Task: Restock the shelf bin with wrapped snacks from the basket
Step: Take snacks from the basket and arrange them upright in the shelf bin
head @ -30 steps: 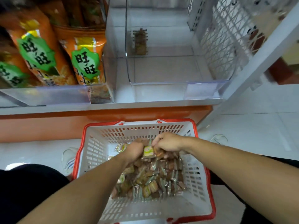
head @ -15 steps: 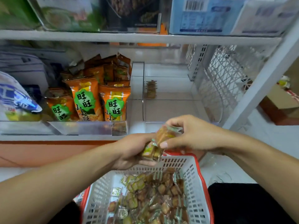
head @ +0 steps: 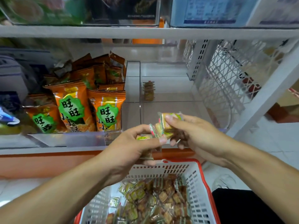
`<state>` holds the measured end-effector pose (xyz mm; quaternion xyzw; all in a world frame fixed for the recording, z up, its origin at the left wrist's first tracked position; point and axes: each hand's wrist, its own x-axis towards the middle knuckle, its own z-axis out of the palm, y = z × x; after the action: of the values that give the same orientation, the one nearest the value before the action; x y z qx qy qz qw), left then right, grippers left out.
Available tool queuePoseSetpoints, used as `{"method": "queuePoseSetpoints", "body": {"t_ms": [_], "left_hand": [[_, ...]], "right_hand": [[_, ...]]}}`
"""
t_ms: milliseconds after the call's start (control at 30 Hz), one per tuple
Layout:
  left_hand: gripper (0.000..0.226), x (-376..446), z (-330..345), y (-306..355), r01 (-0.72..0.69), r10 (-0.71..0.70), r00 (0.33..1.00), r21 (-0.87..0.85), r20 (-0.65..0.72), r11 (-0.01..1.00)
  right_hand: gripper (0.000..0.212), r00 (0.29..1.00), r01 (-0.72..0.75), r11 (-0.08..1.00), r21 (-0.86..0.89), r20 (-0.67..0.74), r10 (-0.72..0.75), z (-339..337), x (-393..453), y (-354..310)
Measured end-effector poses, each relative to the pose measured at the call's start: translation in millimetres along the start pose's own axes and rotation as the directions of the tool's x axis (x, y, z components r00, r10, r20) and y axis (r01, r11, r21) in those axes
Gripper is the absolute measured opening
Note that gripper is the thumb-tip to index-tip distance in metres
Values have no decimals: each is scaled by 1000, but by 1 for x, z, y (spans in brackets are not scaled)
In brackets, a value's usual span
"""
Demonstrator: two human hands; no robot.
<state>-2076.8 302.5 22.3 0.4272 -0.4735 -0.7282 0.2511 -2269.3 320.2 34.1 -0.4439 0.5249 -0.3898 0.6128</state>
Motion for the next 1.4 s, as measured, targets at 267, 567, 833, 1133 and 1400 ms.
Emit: {"method": "queuePoseSetpoints", "body": {"t_ms": [267,567,833,1133,1400], "left_hand": [[9,1,-5,6,37,-37,999,-7,-36,999],[12,1,-11,9,19,-18,1000,79,-12,997],[27,-1,-12,15,67,-68,997,43,38,997],[28,2,-9,15,-21,22,1000,-9,19,1000],[73,13,-2,16,-224,238,949,85,-208,971]], "right_hand": [[36,972,158,987,19,-176,-153,-22,-3,-11],[27,999,44,993,-108,5,-44,-27,-10,-8],[46,996,20,987,-159,94,-5,-25,-11,-6],[42,979,-106,992,73,180,92,-17,-5,-8],[36,995,-3,997,83,-103,12,-31,47,-26]]}}
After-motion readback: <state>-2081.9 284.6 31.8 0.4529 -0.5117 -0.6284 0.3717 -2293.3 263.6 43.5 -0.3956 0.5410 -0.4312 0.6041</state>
